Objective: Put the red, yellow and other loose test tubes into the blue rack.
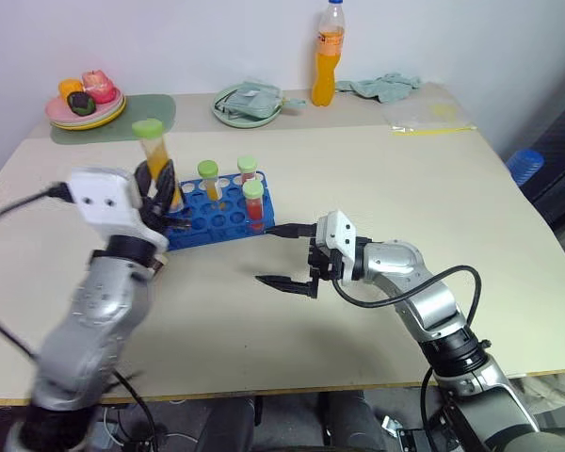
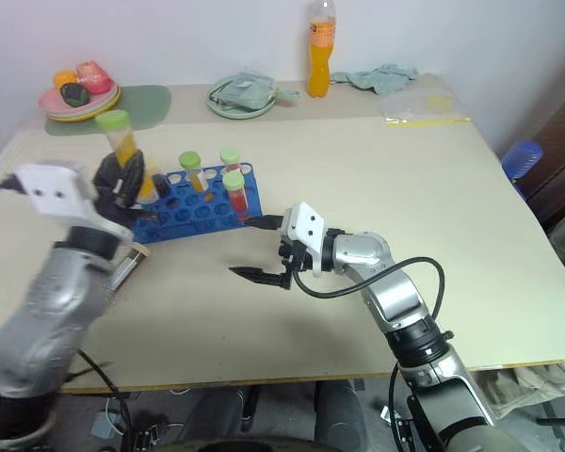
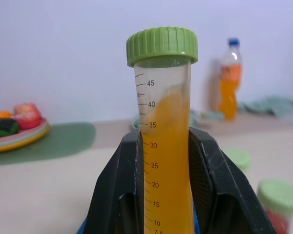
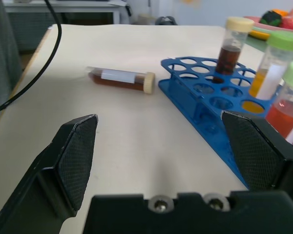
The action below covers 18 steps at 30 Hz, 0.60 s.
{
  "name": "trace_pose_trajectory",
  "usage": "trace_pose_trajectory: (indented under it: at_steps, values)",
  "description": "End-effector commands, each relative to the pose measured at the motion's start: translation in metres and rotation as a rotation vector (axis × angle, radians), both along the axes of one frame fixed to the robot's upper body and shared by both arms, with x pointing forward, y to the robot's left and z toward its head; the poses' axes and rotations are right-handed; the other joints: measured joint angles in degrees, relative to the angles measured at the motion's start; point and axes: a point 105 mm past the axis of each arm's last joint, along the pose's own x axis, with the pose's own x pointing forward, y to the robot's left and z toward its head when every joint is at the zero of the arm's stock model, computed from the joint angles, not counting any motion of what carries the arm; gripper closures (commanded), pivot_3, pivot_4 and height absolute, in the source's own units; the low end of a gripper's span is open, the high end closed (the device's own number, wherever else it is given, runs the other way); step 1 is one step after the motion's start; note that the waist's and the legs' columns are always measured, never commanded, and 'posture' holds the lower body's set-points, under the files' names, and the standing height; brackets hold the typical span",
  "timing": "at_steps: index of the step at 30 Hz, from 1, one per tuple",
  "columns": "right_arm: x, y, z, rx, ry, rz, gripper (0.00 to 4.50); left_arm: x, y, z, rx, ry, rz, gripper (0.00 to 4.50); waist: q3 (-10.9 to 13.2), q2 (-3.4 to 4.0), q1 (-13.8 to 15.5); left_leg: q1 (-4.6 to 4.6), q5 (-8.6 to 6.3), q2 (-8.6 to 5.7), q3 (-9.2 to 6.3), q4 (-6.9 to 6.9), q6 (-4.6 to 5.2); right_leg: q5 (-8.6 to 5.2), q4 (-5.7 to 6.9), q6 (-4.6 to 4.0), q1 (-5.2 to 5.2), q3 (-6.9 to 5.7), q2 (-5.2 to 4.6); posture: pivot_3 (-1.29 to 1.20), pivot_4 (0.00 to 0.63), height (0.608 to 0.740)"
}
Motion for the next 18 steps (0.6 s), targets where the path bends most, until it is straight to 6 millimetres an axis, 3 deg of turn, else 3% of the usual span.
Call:
trace_pose_trajectory:
  at_steps: [1, 6, 18]
  values:
    - [-0.001, 0.000, 0.006, 0.030, -0.016, -0.022, 0.00, -0.001, -0.006, -0.002, 0.098, -0.140, 0.054, 3.76, 0.0, 0.02, -0.2, 0.00, 0.00, 0.00, 0.01, 0.00, 0.00, 0.00, 0.02, 0.00, -0.02, 0.01, 0.00, 0.00, 0.150, 0.740]
    - [0.001, -0.002, 0.005, 0.039, -0.016, -0.055, 0.00, 0.012, -0.017, -0.030, 0.094, -0.165, 0.050, 3.76, 0.0, 0.03, -0.4, 0.01, 0.00, 0.01, -0.04, 0.00, 0.01, 0.00, 0.05, 0.01, -0.03, -0.01, 0.02, 0.00, 0.150, 0.740]
    - [0.004, -0.008, 0.005, 0.040, -0.020, -0.090, 0.00, 0.030, -0.028, -0.057, 0.108, -0.134, 0.032, 3.76, 0.0, 0.02, -0.5, 0.01, 0.00, -0.02, -0.10, 0.05, 0.02, 0.00, 0.12, 0.03, -0.03, -0.07, 0.02, 0.00, 0.150, 0.740]
